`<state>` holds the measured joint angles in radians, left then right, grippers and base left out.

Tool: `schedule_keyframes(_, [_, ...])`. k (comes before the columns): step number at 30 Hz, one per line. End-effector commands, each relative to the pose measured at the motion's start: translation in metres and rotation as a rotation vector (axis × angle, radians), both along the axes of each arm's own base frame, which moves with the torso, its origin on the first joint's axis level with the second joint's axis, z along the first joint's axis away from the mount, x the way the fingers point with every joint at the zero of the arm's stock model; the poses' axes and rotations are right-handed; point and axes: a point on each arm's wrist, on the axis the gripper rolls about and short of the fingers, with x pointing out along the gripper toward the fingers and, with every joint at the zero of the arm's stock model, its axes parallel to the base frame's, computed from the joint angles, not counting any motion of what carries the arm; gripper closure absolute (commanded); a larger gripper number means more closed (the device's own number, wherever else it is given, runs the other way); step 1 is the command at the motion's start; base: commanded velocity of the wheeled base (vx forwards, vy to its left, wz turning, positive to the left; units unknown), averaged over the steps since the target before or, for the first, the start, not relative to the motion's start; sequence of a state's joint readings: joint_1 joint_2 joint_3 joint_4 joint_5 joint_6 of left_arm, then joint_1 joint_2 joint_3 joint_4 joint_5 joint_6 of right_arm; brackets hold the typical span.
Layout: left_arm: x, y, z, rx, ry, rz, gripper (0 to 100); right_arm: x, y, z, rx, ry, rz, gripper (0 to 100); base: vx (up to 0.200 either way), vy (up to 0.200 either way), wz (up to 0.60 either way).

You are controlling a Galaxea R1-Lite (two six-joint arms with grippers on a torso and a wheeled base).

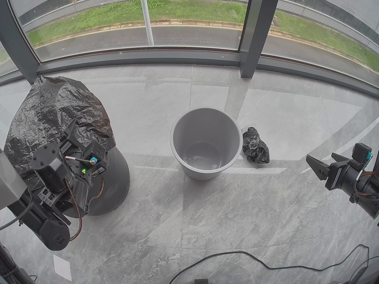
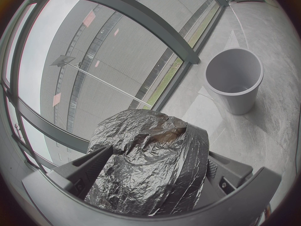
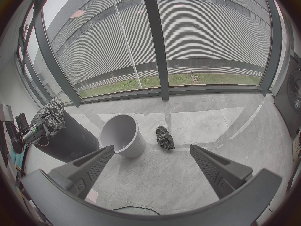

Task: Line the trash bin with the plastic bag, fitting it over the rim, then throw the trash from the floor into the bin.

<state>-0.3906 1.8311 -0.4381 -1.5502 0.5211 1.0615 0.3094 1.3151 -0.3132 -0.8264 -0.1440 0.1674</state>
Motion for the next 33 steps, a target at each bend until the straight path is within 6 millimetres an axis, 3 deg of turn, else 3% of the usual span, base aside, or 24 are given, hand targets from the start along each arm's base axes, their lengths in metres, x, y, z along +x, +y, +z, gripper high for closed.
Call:
schedule_keyframes(1, [0.0, 0.001, 0.003, -0.007, -0.012, 0.004, 0, 0.0, 0.0, 0.0, -0.001, 0.001, 0.0, 0, 0.0, 0.0, 0.0])
schedule_keyframes(33, [0.009, -0.001, 0.024, -0.07, -0.102, 0.01, 0, 0.001, 0.001, -0.002, -0.003, 0.008, 0.002, 0, 0.0, 0.0, 0.0])
